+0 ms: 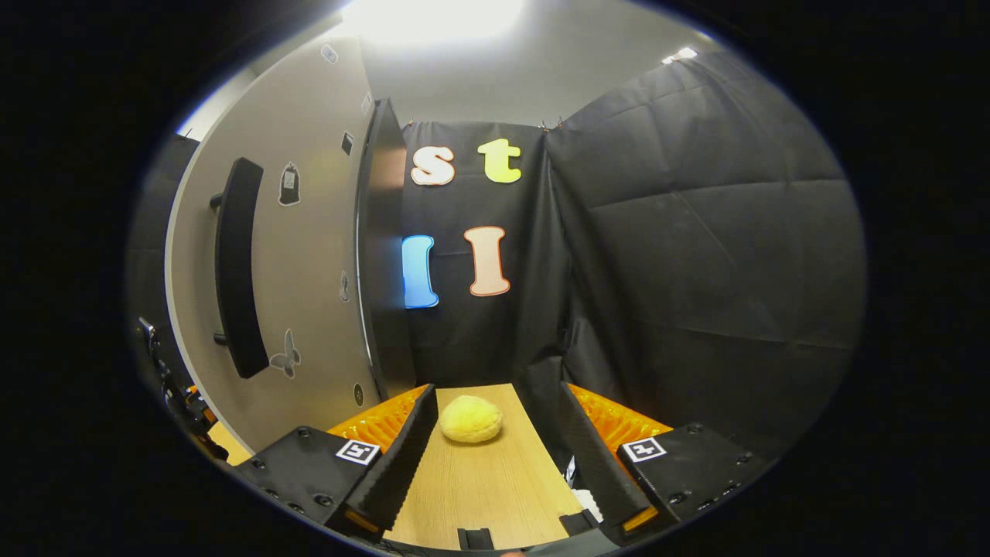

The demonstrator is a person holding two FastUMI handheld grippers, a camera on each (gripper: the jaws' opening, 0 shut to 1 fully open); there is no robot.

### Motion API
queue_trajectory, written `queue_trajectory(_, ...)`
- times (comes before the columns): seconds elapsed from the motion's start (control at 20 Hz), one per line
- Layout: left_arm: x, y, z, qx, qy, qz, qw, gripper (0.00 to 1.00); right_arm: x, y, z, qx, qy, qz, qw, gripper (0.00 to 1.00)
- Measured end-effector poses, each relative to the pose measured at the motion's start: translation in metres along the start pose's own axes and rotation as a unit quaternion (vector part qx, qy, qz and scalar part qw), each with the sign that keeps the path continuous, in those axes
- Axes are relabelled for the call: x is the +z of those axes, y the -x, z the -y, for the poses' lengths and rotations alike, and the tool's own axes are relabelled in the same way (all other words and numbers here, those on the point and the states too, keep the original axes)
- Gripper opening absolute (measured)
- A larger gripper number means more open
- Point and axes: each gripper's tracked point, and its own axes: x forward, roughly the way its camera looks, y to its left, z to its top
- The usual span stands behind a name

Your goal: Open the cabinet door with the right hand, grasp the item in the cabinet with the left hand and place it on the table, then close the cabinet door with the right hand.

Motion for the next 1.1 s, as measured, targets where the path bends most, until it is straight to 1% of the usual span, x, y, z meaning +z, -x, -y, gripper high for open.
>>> queue_trajectory(0.25, -0.053, 0.012, 0.007, -0.015, -0.003, -0.034, 0.999, 0.46, -0.007, 0.001, -0.009, 0.006, 0.0, -0.01, 1.0, 0.98)
queue_trajectory(0.3, -0.061, 0.013, 0.008, -0.017, -0.003, -0.039, 0.999, 0.46, -0.008, 0.002, -0.009, 0.005, 0.002, -0.012, 1.0, 0.92)
queue_trajectory(0.4, -0.081, 0.014, 0.012, -0.021, 0.003, -0.052, 0.998, 0.46, -0.009, 0.002, -0.009, 0.004, 0.007, -0.015, 1.0, 0.92)
queue_trajectory(0.45, -0.09, 0.014, 0.013, -0.021, 0.007, -0.057, 0.998, 0.46, -0.011, 0.002, -0.011, 0.004, 0.009, -0.018, 1.0, 0.98)
queue_trajectory(0.5, -0.098, 0.013, 0.015, -0.021, 0.006, -0.06, 0.998, 0.47, -0.012, 0.002, -0.011, 0.003, 0.012, -0.021, 1.0, 0.98)
queue_trajectory(0.55, -0.106, 0.014, 0.015, -0.02, 0.001, -0.064, 0.998, 0.47, -0.014, 0.002, -0.012, 0.004, 0.013, -0.024, 1.0, 0.92)
queue_trajectory(0.65, -0.125, 0.012, 0.019, -0.021, -0.007, -0.076, 0.997, 0.46, -0.017, 0.001, -0.013, 0.003, 0.017, -0.029, 0.999, 0.92)
queue_trajectory(0.7, -0.134, 0.01, 0.022, -0.024, -0.008, -0.081, 0.996, 0.48, -0.018, 0.001, -0.014, 0.003, 0.019, -0.03, 0.999, 0.98)
queue_trajectory(0.75, -0.147, 0.011, 0.027, -0.025, -0.01, -0.087, 0.996, 0.47, -0.019, -0.001, -0.015, 0.003, 0.019, -0.031, 0.999, 0.98)
queue_trajectory(0.85, -0.166, 0.015, 0.034, -0.028, -0.011, -0.098, 0.995, 0.48, -0.021, -0.001, -0.019, 0.006, 0.015, -0.038, 0.999, 0.98)
queue_trajectory(1.1, -0.189, 0.015, 0.037, -0.019, -0.007, -0.106, 0.994, 0.46, -0.023, -0.004, -0.021, 0.009, 0.023, -0.048, 0.999, 0.98)
